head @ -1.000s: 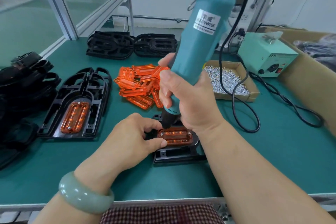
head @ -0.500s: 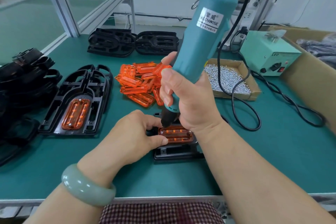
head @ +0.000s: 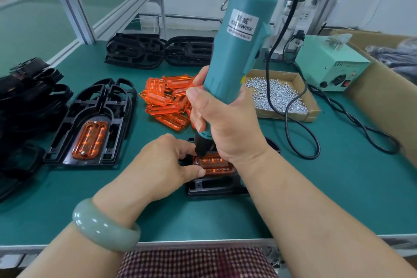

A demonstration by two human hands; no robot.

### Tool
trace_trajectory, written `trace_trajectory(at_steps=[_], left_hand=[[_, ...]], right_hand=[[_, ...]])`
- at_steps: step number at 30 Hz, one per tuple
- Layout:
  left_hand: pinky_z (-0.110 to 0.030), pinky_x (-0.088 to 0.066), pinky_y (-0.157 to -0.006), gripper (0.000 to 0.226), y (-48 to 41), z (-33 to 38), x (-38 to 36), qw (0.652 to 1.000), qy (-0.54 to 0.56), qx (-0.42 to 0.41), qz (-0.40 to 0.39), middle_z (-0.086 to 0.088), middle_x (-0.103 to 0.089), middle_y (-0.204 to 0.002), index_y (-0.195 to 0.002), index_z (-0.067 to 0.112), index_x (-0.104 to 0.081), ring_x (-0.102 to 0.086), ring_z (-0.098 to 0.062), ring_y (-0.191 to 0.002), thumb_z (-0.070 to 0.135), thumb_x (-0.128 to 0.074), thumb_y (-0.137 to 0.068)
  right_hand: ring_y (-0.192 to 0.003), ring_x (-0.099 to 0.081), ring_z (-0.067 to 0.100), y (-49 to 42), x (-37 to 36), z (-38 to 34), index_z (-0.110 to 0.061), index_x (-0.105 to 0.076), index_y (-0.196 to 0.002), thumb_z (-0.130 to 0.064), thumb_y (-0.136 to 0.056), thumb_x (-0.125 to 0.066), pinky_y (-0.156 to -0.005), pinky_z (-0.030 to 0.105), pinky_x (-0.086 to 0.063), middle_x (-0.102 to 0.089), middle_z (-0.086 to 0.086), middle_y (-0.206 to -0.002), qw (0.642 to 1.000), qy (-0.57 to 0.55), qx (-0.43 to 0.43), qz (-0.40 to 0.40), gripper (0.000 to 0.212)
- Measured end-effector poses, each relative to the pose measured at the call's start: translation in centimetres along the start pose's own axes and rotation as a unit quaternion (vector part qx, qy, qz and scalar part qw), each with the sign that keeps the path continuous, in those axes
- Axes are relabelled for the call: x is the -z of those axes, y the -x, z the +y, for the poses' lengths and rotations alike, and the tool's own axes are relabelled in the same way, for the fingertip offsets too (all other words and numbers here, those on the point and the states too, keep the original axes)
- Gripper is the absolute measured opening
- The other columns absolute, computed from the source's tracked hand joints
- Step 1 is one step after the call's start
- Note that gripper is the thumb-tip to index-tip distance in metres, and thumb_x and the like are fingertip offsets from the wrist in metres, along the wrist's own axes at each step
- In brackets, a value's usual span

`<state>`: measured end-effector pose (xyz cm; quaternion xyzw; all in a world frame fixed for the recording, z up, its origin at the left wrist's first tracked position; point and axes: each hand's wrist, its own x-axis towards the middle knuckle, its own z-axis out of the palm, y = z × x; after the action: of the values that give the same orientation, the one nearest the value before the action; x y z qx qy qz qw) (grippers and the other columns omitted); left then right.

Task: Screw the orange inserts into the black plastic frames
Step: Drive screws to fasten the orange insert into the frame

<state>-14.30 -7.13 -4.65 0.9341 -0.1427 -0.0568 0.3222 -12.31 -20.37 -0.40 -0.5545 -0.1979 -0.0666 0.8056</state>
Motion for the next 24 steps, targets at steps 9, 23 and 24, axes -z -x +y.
trace_trajectory(at_steps=[9, 23, 24], left_hand=[[-0.017, -0.034, -0.06, 0.038, 0.0, 0.0, 0.1, 1.0, 0.008, 0.017, -0.007, 0.019, -0.052, -0.075, -0.057, 0.066, -0.05, -0.05, 0.003, -0.066, 0.044, -0.077, -0.07], [-0.028, -0.048, -0.082, 0.038, -0.1, -0.5, -0.1, 0.999, 0.01, 0.036, -0.025, 0.006, -0.06, -0.092, -0.109, 0.039, -0.067, -0.054, -0.012, -0.077, 0.045, -0.075, -0.072], [-0.027, -0.048, -0.082, 0.038, -0.1, -0.5, -0.1, 0.999, 0.01, 0.04, -0.026, 0.007, -0.06, -0.092, -0.109, 0.039, -0.067, -0.054, -0.012, -0.077, 0.045, -0.075, -0.072]], right_hand=[[-0.038, -0.039, 0.013, -0.2, 0.4, -0.1, -0.013, -0.056, -0.091, -0.002, -0.082, -0.057, -0.046, 0.022, -0.037, -0.043, 0.002, -0.049, 0.998, -0.01, -0.012, -0.06, 0.013], [-0.039, -0.042, 0.012, -0.2, 1.4, 0.0, -0.016, -0.061, -0.09, -0.017, -0.077, -0.067, -0.046, 0.021, -0.039, -0.047, -0.003, -0.052, 0.996, -0.093, -0.011, -0.013, 0.015], [-0.039, -0.042, 0.012, -0.2, 1.4, -0.1, -0.016, -0.06, -0.09, -0.014, -0.078, -0.067, -0.046, 0.021, -0.039, -0.047, -0.003, -0.052, 0.996, -0.087, -0.009, -0.011, 0.014]])
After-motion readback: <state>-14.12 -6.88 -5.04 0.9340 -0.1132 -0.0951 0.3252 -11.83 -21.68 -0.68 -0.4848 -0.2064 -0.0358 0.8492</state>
